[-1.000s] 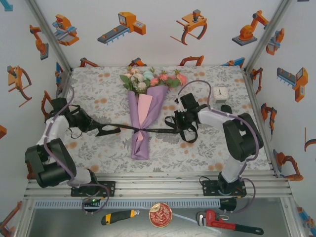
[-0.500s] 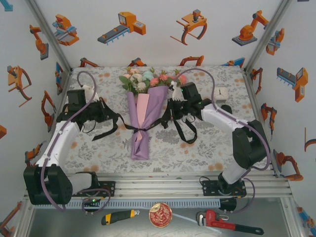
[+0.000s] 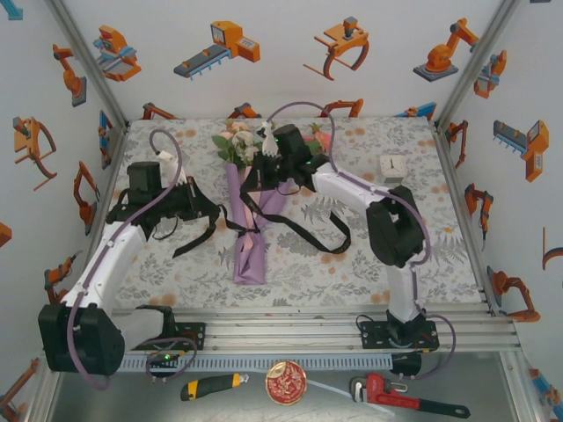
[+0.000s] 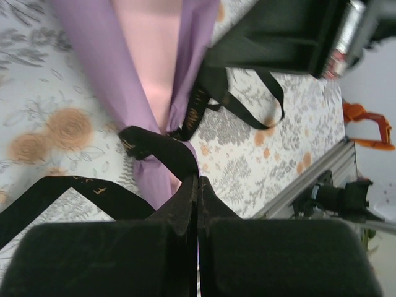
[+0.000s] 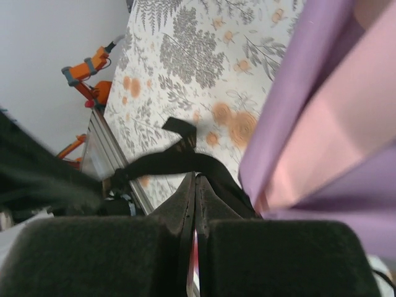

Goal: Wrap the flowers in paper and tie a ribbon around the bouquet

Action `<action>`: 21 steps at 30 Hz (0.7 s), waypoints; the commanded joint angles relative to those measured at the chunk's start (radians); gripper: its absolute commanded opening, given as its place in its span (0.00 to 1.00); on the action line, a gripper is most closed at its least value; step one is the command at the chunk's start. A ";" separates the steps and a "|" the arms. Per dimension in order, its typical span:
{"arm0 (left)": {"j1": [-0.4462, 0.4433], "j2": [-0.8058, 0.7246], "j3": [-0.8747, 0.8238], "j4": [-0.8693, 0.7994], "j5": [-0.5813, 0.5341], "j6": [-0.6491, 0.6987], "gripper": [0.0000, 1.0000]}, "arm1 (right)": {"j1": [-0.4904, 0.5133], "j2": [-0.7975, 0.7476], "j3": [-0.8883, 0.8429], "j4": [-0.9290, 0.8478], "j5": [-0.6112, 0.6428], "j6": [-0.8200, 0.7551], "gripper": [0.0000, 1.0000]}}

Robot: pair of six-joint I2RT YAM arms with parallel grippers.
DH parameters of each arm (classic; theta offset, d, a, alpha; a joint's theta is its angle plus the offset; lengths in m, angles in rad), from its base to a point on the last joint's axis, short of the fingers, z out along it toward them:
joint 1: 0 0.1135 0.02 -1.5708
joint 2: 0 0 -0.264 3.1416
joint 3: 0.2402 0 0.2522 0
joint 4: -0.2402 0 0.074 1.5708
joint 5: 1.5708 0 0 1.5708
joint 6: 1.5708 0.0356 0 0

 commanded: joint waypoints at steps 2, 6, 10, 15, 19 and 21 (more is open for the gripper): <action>-0.054 -0.050 -0.045 0.015 0.014 -0.010 0.00 | 0.047 0.117 0.170 0.013 0.038 0.133 0.14; -0.078 -0.049 -0.059 0.037 -0.002 -0.028 0.00 | 0.083 0.207 0.362 -0.089 0.024 0.087 0.56; -0.081 -0.023 -0.041 0.036 0.002 -0.018 0.00 | 0.052 0.170 0.396 -0.175 0.068 0.008 0.60; -0.082 -0.001 -0.030 0.025 -0.002 0.005 0.00 | -0.009 0.060 0.295 -0.359 0.096 -0.205 0.59; -0.082 0.005 -0.015 -0.025 -0.043 0.053 0.00 | -0.005 -0.021 0.163 -0.447 0.049 -0.377 0.51; -0.081 0.001 -0.013 -0.039 -0.062 0.072 0.00 | 0.011 -0.048 0.104 -0.456 0.026 -0.398 0.48</action>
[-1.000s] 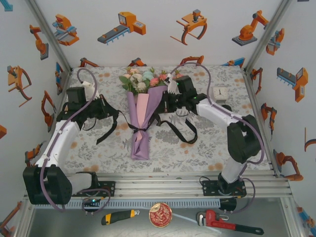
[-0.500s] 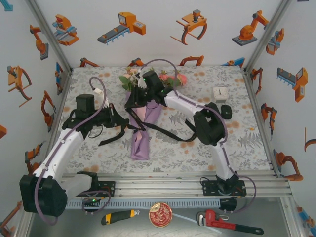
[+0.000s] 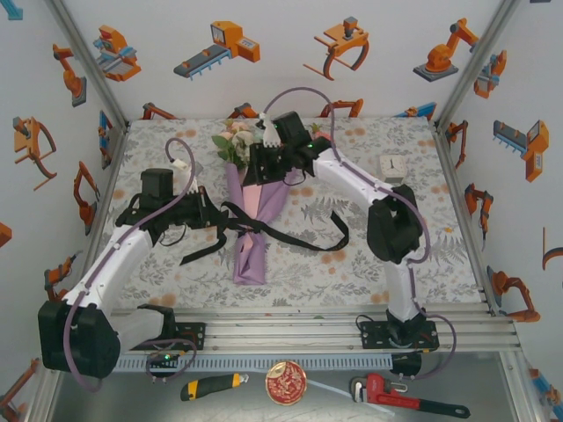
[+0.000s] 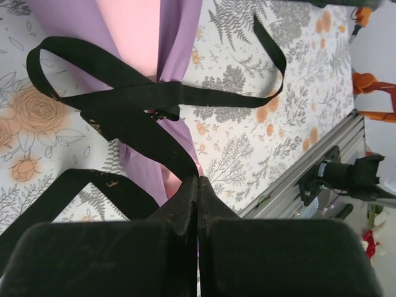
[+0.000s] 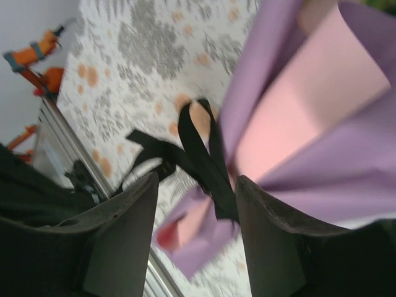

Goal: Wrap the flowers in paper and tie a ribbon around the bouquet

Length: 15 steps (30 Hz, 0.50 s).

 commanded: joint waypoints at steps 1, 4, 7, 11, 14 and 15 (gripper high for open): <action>-0.005 -0.001 0.036 -0.044 -0.036 0.063 0.00 | 0.048 -0.053 -0.084 -0.095 -0.049 -0.137 0.47; -0.006 0.010 0.041 -0.028 -0.005 0.031 0.00 | 0.068 -0.076 -0.115 -0.039 -0.123 -0.100 0.50; -0.011 0.018 0.044 0.023 0.018 -0.032 0.00 | 0.070 -0.151 -0.229 0.145 -0.201 -0.039 0.53; -0.010 0.010 0.054 0.002 -0.073 -0.006 0.00 | 0.070 -0.331 -0.541 0.503 -0.185 -0.136 0.59; -0.010 0.014 0.076 -0.045 -0.105 0.028 0.00 | 0.070 -0.394 -0.662 0.591 -0.056 -0.235 0.60; -0.009 0.015 0.079 -0.054 -0.106 0.034 0.00 | 0.072 -0.382 -0.647 0.542 -0.037 -0.277 0.57</action>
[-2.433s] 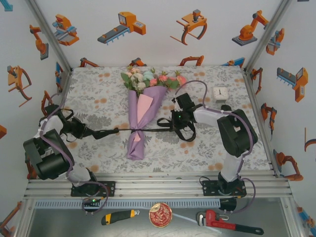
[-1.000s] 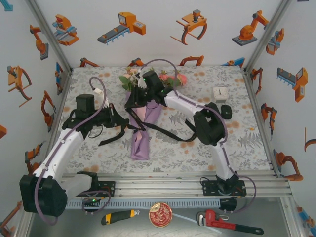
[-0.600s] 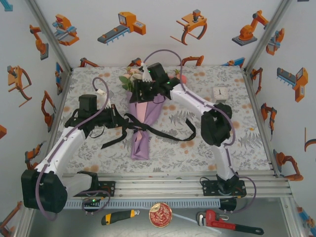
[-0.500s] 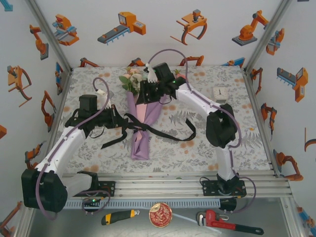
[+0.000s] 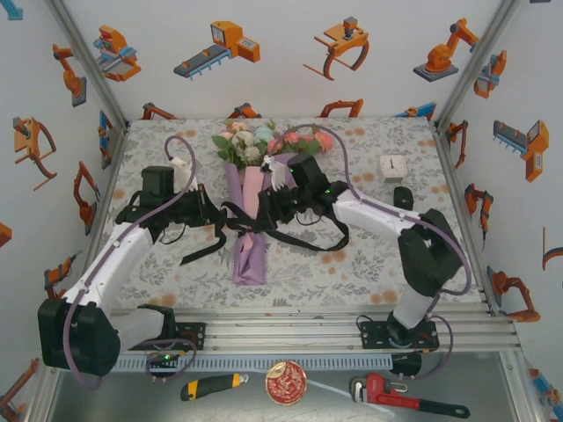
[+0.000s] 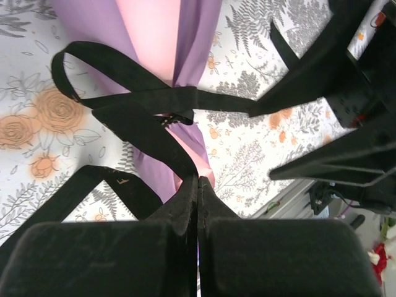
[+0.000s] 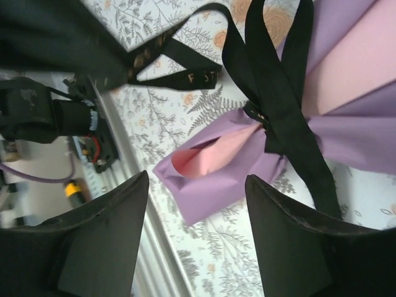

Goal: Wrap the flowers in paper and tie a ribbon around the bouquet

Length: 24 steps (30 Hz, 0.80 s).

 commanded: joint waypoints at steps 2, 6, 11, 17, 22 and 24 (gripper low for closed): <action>-0.001 0.004 0.049 -0.043 -0.034 0.042 0.00 | 0.011 0.014 0.039 0.044 0.113 -0.209 0.54; -0.002 0.016 0.049 -0.038 -0.021 0.034 0.00 | 0.019 0.098 0.099 -0.028 0.194 -0.246 0.54; -0.002 0.016 0.051 -0.036 -0.015 0.027 0.00 | 0.019 0.179 0.152 -0.110 0.154 -0.274 0.57; -0.002 0.017 0.047 -0.042 -0.018 0.034 0.00 | 0.019 0.224 0.150 -0.106 0.109 -0.263 0.53; -0.002 0.035 0.051 -0.042 -0.012 0.035 0.00 | 0.019 0.262 0.175 -0.114 0.097 -0.256 0.42; -0.002 0.039 0.051 -0.040 -0.013 0.032 0.00 | 0.019 0.263 0.177 -0.114 0.100 -0.257 0.34</action>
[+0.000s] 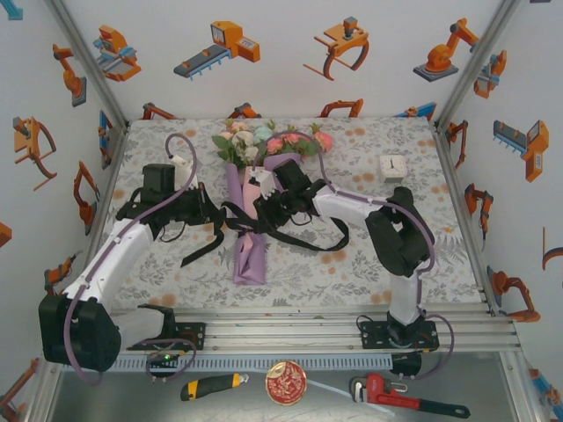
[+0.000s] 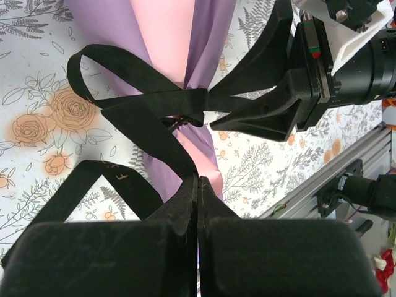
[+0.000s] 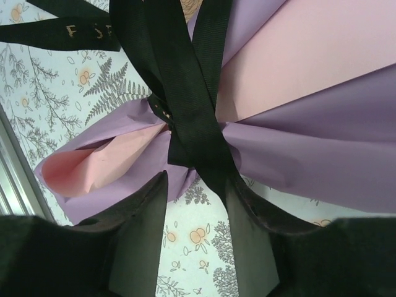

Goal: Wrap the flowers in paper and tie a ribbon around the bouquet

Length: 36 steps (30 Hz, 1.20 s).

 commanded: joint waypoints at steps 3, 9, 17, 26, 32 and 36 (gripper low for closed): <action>-0.002 0.011 0.027 -0.015 0.008 0.020 0.00 | 0.007 0.013 0.030 -0.011 -0.018 -0.011 0.22; -0.002 0.012 0.026 -0.021 0.004 0.023 0.00 | 0.007 0.002 0.032 -0.024 -0.018 -0.012 0.01; -0.001 0.008 0.027 -0.028 -0.003 0.029 0.00 | 0.007 -0.097 -0.051 -0.057 0.132 -0.088 0.48; 0.001 0.037 0.050 -0.039 0.010 0.036 0.00 | 0.007 -0.016 -0.057 -0.009 0.147 -0.136 0.57; 0.002 0.033 0.049 -0.043 0.004 0.035 0.00 | 0.007 0.029 -0.033 0.002 0.116 -0.125 0.49; 0.002 0.023 0.042 -0.048 0.000 0.036 0.00 | 0.007 0.012 -0.039 0.002 0.100 -0.114 0.28</action>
